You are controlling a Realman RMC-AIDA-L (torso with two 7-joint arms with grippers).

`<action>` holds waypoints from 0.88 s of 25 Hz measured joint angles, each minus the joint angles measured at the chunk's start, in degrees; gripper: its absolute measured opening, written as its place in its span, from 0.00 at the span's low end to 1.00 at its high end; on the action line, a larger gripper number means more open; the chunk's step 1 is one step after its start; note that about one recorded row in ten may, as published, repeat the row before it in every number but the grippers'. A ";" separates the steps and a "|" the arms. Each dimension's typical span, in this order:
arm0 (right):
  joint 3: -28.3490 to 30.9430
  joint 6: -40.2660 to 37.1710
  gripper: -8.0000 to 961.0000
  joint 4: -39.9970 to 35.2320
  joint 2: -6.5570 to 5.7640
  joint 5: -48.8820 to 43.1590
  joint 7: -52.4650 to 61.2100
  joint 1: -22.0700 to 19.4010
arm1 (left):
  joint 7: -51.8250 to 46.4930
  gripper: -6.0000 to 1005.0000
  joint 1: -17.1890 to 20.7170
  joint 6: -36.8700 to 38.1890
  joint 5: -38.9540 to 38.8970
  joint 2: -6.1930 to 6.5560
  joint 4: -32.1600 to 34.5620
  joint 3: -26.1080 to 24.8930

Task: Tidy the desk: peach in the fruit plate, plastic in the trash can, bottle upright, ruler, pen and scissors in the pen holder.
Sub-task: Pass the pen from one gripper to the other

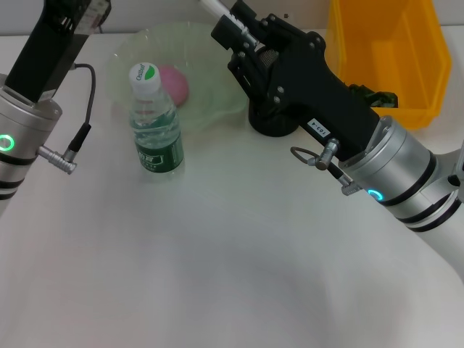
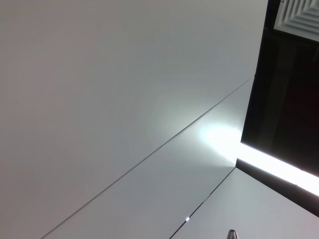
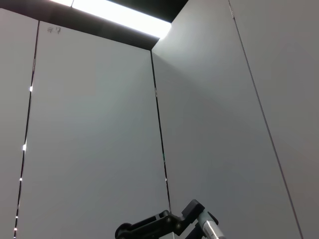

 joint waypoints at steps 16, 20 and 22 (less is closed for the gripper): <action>0.68 0.61 0.20 -0.08 -0.01 -0.14 0.00 -0.17 | 0.72 0.13 0.00 -0.07 0.47 0.03 0.71 0.69; 0.67 0.55 0.20 -0.19 0.00 -0.14 0.00 -0.31 | 0.84 0.13 0.00 -0.04 0.67 0.01 0.89 0.75; 0.67 0.48 0.20 -0.21 -0.01 -0.14 0.00 -0.33 | 0.96 0.13 0.00 -0.05 0.74 0.00 0.93 0.75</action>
